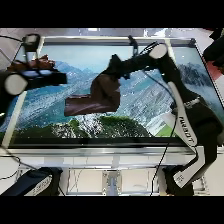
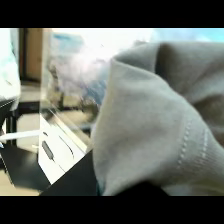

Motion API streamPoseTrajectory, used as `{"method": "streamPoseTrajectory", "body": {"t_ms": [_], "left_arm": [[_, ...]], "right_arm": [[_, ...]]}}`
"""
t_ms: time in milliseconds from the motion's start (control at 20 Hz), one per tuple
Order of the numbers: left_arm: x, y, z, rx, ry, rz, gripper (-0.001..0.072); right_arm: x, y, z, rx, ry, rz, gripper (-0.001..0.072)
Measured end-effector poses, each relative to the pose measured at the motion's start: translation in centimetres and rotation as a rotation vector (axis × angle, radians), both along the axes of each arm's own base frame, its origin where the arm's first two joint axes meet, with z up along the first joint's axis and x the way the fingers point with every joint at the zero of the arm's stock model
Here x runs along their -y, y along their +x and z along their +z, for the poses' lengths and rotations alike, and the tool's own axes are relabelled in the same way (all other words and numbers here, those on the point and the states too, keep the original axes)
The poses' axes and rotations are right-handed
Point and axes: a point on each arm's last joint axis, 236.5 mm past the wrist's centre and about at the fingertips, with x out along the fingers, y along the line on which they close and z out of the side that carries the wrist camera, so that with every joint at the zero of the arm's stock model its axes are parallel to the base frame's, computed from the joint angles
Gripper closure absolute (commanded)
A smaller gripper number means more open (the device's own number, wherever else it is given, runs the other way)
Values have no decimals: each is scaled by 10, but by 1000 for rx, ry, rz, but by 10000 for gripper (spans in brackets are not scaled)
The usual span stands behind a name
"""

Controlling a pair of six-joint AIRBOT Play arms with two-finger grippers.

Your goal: Fold the shirts.

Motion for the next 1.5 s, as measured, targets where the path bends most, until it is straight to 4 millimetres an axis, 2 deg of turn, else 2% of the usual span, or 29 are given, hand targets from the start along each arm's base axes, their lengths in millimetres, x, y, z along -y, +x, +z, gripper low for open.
{"method": "streamPoseTrajectory", "body": {"t_ms": [50, 100, 150, 250, 350, 400, 500, 600, 700, 850, 900, 950, 1000, 1050, 1150, 1350, 1500], "left_arm": [[-15, -10, 14, 25, 4, 30, 695], [-28, -22, 29, 54, 7, 59, 696], [-38, -32, 40, 77, 10, 82, 695], [-51, -50, 57, 109, 14, 112, 695], [-60, -65, 64, 119, 26, 132, 696], [-64, -70, 65, 115, 35, 141, 696], [-68, -78, 62, 95, 48, 151, 696], [-71, -83, 55, 71, 58, 157, 696], [-72, -85, 47, 50, 63, 159, 695], [-73, -86, 27, 0, 72, 160, 695], [-73, -87, 18, -22, 75, 160, 695], [-74, -88, 10, -40, 77, 159, 696], [-74, -88, 1, -59, 80, 158, 695], [-74, -89, -6, -75, 81, 158, 695], [-74, -89, -16, -93, 84, 157, 696], [-74, -88, -23, -105, 85, 157, 695], [-74, -88, -24, -104, 85, 157, 695]], "right_arm": [[-25, -4, -6, 11, 11, 1, 499], [-50, -9, -11, 26, 24, 2, 260], [-69, -14, -13, 39, 37, 1, 119], [-101, -18, -8, 84, 80, -23, 117], [-115, -19, 4, 126, 108, -36, 119], [-115, -17, 10, 146, 110, -36, 123], [-100, -9, 12, 186, 56, -21, 123], [-65, 5, -1, 212, -65, -7, 123], [-11, 19, -33, 198, -251, 4, 123], [84, 37, -90, 107, -522, -23, 125], [108, 39, -105, 69, -573, -36, 155], [128, 39, -121, 19, -607, -45, 226], [141, 38, -136, -29, -620, -51, 231], [149, 35, -148, -73, -617, -51, 231], [150, 31, -173, -145, -580, -29, 231], [122, 18, -216, -261, -426, 58, 231], [99, 12, -232, -314, -301, 97, 183]]}}
